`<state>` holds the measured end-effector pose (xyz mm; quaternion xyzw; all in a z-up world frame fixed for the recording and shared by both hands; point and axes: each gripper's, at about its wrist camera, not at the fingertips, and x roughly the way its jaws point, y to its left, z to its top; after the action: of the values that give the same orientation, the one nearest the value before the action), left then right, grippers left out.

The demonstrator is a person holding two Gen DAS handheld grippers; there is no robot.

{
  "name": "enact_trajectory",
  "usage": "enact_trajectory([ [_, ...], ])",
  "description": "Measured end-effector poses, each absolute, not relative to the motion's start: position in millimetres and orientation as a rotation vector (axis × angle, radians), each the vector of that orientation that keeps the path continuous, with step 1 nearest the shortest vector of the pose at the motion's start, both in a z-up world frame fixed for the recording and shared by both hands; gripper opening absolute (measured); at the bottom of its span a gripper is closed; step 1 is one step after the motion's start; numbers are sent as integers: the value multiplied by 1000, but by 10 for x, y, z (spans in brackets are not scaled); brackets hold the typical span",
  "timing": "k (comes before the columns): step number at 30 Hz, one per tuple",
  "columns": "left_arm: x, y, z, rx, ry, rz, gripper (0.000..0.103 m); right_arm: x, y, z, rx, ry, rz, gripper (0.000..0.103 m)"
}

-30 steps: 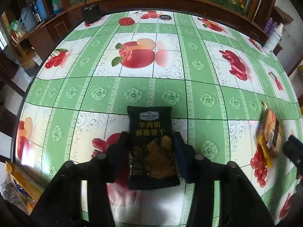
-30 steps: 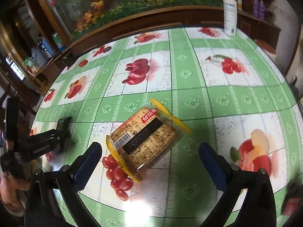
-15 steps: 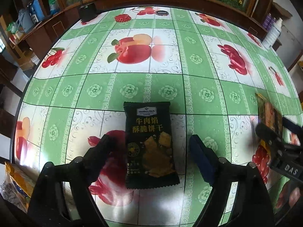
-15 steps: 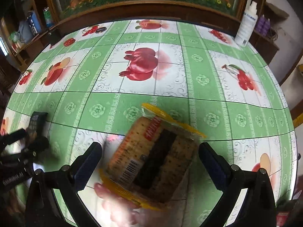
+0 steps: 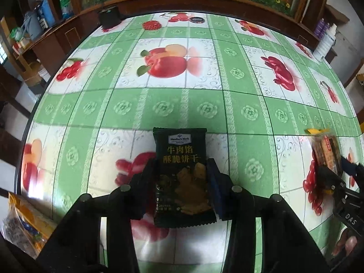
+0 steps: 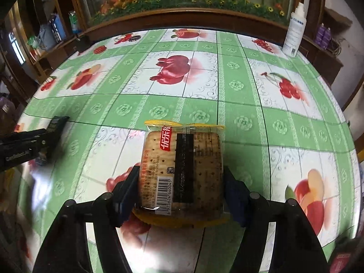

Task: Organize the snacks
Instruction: 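Grasp the dark green biscuit bag with the left gripper while the right grasps the square cracker pack, then carry the green bag and square pack into the tray and release both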

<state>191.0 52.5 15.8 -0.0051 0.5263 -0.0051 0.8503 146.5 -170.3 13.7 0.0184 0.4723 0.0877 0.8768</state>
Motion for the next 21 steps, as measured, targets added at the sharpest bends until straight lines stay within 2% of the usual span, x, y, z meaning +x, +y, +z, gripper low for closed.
enact_trajectory([
  [10, 1388, 499, 302, -8, 1099, -72, 46, 1039, -1655, 319, 80, 949, 230, 68],
  [21, 509, 410, 665, 58, 988, -138, 46, 385, -1503, 607, 101, 871, 289, 68],
])
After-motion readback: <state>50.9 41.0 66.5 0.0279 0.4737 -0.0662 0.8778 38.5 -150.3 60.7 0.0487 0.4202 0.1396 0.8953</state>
